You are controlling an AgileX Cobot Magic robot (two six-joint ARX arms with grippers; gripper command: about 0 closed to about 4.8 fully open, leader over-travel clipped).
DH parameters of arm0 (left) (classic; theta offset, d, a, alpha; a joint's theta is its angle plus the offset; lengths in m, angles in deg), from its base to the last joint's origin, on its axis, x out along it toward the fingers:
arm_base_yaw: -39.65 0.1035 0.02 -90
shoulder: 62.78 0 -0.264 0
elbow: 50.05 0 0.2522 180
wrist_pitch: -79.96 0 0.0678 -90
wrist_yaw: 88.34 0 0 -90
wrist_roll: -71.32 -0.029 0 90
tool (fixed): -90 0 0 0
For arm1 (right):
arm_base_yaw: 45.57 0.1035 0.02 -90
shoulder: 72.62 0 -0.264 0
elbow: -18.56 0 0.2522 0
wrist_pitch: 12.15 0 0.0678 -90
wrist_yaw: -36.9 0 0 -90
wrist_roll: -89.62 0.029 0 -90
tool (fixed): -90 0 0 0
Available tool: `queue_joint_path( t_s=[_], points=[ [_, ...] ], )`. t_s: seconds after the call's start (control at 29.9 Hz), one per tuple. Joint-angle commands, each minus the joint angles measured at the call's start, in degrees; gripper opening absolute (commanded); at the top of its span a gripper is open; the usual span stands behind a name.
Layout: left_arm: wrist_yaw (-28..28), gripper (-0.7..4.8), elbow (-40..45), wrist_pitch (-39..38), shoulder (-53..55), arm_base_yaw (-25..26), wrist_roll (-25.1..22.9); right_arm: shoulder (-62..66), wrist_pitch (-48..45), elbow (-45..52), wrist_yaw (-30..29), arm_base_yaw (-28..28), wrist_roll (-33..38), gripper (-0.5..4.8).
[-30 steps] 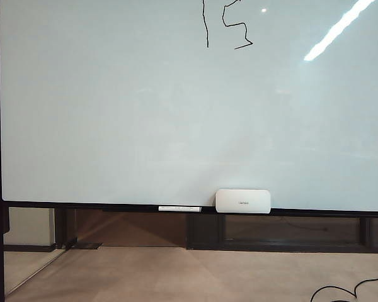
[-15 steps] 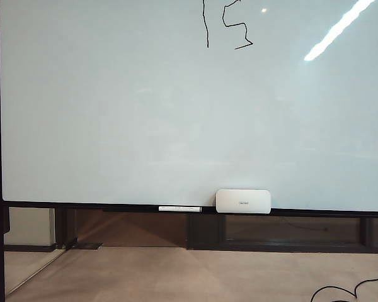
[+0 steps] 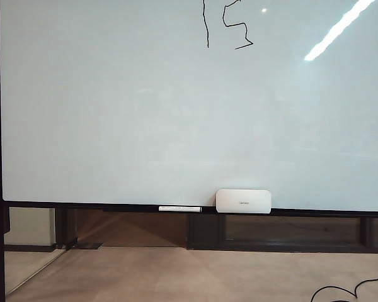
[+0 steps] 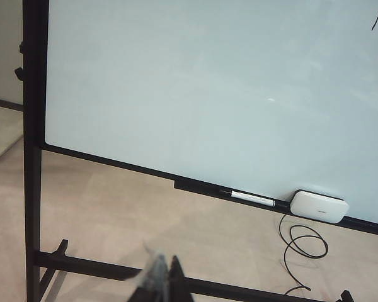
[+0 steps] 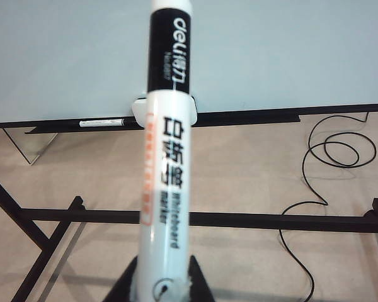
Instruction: Reach to the right to find the marker pen, pick it up, and write the number 15 on the whiteboard.
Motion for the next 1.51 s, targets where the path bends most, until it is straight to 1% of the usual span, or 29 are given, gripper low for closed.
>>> queue_joint_path(
  t_s=[0.03, 0.07, 0.17, 1.51],
  points=[
    [-0.2, -0.05, -0.1, 0.5, 0.0, 0.0, 0.1, 0.0, -0.4, -0.2, -0.1, 0.1, 0.2, -0.01],
    [-0.2, -0.05, -0.1, 0.5, 0.0, 0.0, 0.1, 0.0, -0.4, -0.2, -0.1, 0.1, 0.2, -0.01],
    [-0.2, -0.05, -0.1, 0.5, 0.0, 0.0, 0.1, 0.0, -0.7, -0.2, -1.6, 0.1, 3.7, -0.01],
    [-0.2, -0.05, -0.1, 0.5, 0.0, 0.0, 0.1, 0.0, -0.5, -0.2, -2.1, 0.1, 3.8, -0.01]
  ],
)
